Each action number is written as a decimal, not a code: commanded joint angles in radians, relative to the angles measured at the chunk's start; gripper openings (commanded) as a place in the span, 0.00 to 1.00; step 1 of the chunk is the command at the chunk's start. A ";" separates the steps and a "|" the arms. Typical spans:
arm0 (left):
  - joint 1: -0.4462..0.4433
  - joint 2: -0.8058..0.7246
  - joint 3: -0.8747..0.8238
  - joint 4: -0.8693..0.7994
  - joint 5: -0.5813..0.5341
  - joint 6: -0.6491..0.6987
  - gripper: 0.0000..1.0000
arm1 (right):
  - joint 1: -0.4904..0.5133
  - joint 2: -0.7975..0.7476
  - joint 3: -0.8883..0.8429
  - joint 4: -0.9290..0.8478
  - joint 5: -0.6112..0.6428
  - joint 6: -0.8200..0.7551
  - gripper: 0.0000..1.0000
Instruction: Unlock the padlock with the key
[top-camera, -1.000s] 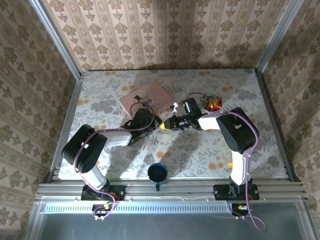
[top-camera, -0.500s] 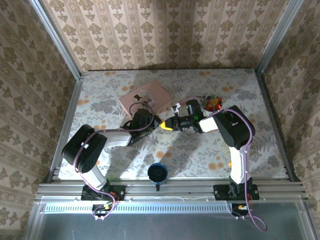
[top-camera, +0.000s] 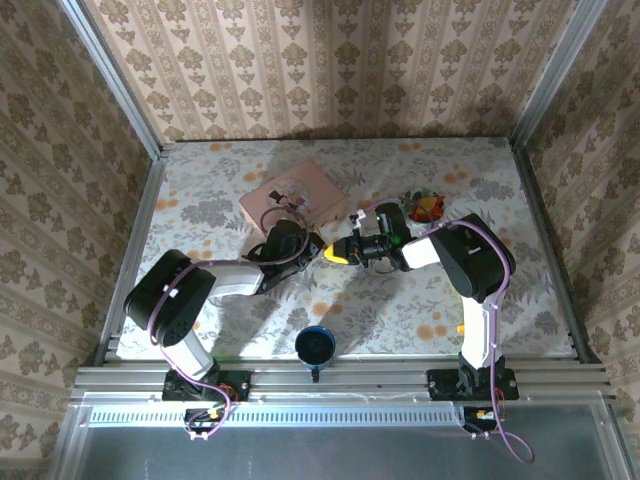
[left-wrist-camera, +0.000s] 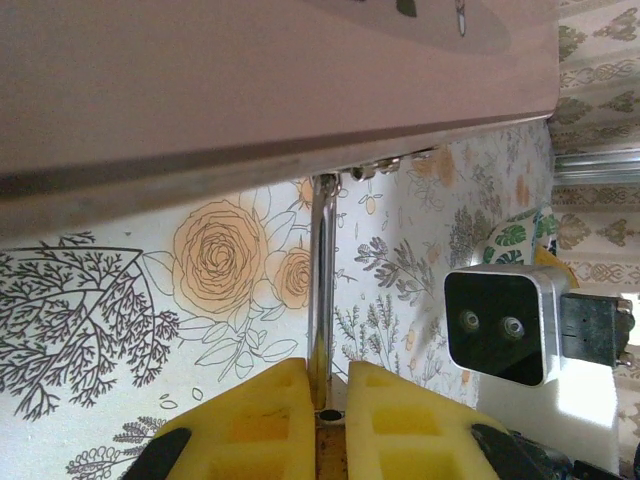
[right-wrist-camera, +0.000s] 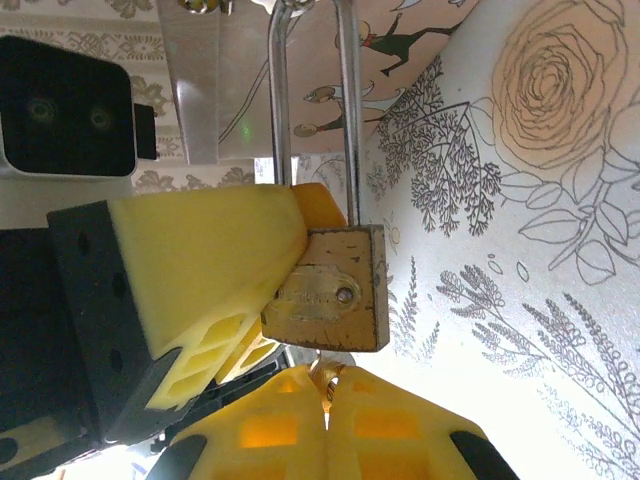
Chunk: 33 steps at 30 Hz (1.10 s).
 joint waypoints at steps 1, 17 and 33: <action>-0.032 -0.003 -0.031 0.003 0.069 -0.021 0.00 | -0.050 0.003 -0.004 0.095 0.111 0.106 0.00; -0.035 -0.009 -0.018 -0.009 0.070 -0.010 0.40 | -0.030 -0.180 0.045 -0.418 0.265 -0.254 0.00; -0.045 -0.162 0.010 -0.146 -0.013 0.140 1.00 | 0.014 -0.160 0.080 -0.527 0.339 -0.348 0.15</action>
